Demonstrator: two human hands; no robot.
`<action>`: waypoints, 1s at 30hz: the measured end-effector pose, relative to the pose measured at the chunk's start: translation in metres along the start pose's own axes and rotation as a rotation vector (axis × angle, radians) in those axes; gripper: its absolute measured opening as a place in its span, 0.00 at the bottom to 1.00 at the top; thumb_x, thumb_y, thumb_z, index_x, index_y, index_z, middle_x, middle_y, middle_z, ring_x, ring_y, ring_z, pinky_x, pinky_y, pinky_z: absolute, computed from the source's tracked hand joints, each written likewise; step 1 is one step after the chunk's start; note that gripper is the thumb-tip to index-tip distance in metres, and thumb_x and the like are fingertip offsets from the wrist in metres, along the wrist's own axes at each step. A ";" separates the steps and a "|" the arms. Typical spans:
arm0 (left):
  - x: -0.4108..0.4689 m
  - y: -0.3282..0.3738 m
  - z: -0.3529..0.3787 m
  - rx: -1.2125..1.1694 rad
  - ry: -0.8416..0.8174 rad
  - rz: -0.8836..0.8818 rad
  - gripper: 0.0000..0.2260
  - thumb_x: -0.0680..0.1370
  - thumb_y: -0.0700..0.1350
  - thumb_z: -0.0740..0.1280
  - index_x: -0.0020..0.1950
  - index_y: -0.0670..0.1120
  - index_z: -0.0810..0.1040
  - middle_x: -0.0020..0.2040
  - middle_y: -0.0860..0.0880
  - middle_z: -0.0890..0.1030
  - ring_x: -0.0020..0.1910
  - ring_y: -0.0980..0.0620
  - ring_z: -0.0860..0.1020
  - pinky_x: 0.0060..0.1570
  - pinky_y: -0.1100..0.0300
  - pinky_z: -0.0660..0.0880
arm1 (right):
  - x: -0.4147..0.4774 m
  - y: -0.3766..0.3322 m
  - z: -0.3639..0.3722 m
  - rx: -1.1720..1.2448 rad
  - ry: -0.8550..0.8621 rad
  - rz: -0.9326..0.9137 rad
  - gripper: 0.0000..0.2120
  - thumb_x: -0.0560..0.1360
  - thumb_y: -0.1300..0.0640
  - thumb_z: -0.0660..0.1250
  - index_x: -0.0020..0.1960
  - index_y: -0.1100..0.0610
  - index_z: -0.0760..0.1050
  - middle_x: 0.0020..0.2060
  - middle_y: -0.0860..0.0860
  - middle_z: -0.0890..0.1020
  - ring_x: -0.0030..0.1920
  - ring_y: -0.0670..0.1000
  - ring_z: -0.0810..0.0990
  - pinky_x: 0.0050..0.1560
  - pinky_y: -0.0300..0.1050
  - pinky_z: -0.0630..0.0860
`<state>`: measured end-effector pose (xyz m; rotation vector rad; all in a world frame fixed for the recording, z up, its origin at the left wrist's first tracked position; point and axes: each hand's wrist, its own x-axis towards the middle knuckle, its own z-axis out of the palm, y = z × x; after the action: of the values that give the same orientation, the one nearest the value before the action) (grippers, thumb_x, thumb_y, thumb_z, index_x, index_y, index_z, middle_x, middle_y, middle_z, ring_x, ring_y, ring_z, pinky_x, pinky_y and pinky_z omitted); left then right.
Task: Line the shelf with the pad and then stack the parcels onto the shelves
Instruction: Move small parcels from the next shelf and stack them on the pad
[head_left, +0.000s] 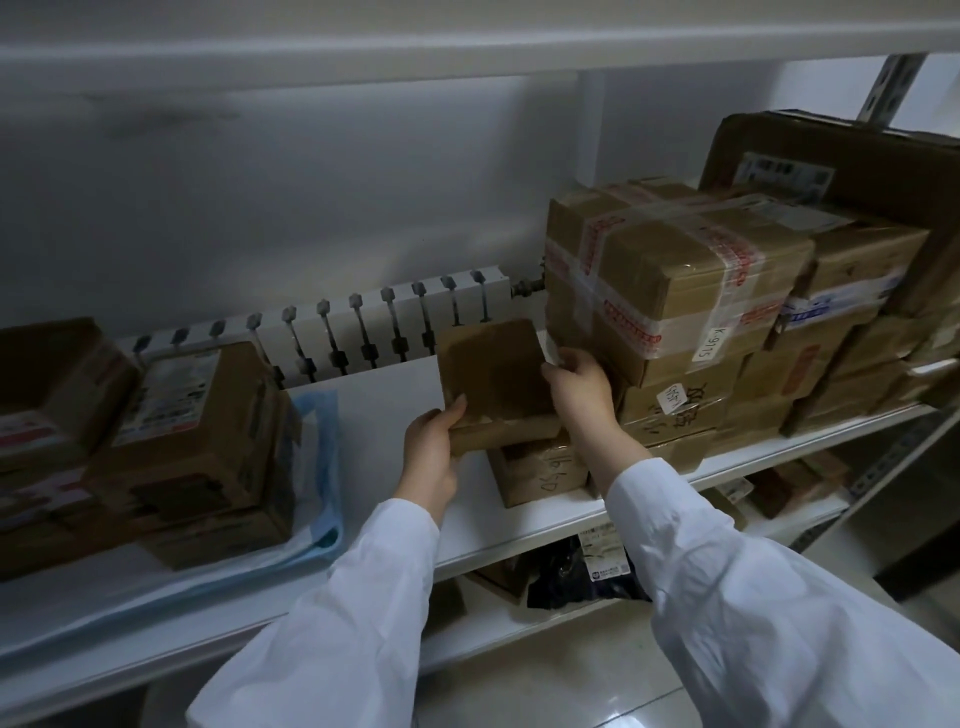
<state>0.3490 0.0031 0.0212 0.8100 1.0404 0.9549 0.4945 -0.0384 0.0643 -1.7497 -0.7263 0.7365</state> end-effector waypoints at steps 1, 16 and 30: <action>-0.001 0.002 -0.005 -0.040 -0.004 0.017 0.08 0.77 0.43 0.66 0.55 0.42 0.77 0.51 0.44 0.82 0.52 0.45 0.80 0.56 0.55 0.75 | 0.000 0.001 0.002 -0.004 -0.007 0.013 0.20 0.78 0.54 0.60 0.69 0.55 0.68 0.64 0.55 0.74 0.65 0.57 0.72 0.67 0.55 0.69; -0.014 0.017 -0.050 -0.310 -0.043 0.217 0.22 0.74 0.33 0.65 0.68 0.43 0.70 0.62 0.45 0.77 0.61 0.46 0.76 0.61 0.54 0.73 | -0.023 -0.009 0.041 0.235 -0.410 -0.035 0.33 0.71 0.43 0.69 0.72 0.54 0.64 0.64 0.51 0.75 0.60 0.53 0.76 0.61 0.46 0.74; -0.056 0.107 -0.087 0.063 0.332 0.508 0.14 0.80 0.49 0.61 0.65 0.50 0.70 0.59 0.50 0.76 0.58 0.50 0.76 0.58 0.56 0.72 | -0.044 -0.068 0.112 0.406 -0.552 -0.002 0.33 0.75 0.53 0.67 0.76 0.54 0.57 0.68 0.56 0.72 0.60 0.57 0.76 0.59 0.53 0.76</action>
<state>0.2289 0.0005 0.1090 1.0157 1.1765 1.5332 0.3723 0.0112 0.1063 -1.1811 -0.8679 1.2916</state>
